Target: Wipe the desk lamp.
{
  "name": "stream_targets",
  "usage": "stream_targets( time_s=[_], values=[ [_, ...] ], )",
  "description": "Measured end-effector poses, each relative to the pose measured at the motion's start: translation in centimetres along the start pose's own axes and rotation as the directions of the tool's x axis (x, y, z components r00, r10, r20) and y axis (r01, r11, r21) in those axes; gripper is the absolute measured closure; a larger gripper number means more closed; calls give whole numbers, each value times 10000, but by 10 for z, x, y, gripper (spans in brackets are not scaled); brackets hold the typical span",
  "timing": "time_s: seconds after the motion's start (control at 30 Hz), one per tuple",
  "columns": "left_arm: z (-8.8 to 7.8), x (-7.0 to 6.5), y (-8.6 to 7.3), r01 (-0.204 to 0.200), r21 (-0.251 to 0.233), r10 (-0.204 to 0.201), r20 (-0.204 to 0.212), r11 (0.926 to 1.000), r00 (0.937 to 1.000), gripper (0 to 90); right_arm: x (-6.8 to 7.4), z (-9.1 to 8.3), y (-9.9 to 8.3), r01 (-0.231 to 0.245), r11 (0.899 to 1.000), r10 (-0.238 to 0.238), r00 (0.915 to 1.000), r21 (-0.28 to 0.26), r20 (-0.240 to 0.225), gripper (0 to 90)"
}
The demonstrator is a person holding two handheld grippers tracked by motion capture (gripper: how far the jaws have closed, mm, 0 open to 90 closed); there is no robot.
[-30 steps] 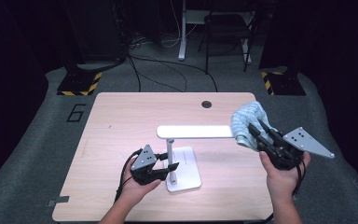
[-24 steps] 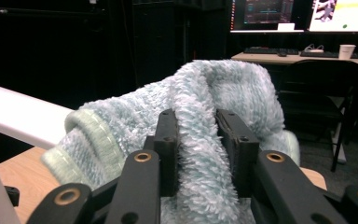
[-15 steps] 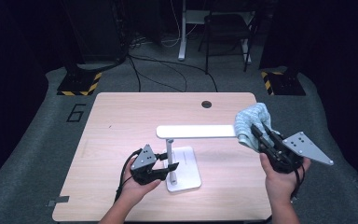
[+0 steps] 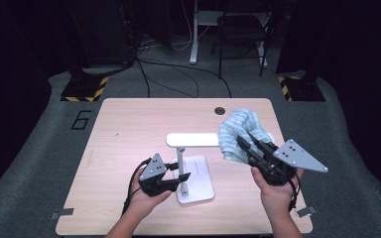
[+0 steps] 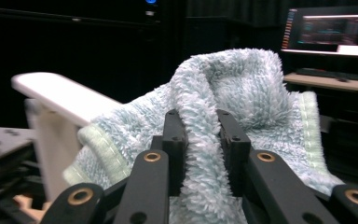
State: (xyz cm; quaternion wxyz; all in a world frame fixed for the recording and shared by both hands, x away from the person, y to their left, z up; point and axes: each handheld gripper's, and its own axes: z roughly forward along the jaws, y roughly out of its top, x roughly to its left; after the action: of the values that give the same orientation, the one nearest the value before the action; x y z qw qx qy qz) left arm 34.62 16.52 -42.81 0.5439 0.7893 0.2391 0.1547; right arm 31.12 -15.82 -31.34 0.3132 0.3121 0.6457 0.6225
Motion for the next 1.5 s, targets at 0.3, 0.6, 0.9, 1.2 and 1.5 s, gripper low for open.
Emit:
stream_targets(
  time_s=[0.3, 0.6, 0.9, 1.2, 1.5],
  values=[
    [0, -1, 0, 109, -21, -109, 14, 9999, 9999, 535, 32, 3, -3, 757, 9971, -757, 9873, -51, -1398, 788],
    [0, 0, 0, -46, -21, 45, -71, 10000, 10000, 535, 36, -1, -25, 1175, 9908, -1041, 9788, 675, -1762, 806],
    [0, -1, -1, 86, -49, -86, 15, 10000, 10000, 534, 30, -7, -56, 760, 9909, -606, 9889, 1113, -1360, 803],
    [0, -1, -1, 106, -46, -106, 4, 9999, 9999, 535, 26, -10, -72, 625, 9875, -512, 9954, 1448, -805, 799],
    [0, -1, -1, 125, -33, -125, 4, 9999, 9999, 534, 11, -11, -102, 5, 9785, 33, 9998, 2062, -181, 799]
  ],
)
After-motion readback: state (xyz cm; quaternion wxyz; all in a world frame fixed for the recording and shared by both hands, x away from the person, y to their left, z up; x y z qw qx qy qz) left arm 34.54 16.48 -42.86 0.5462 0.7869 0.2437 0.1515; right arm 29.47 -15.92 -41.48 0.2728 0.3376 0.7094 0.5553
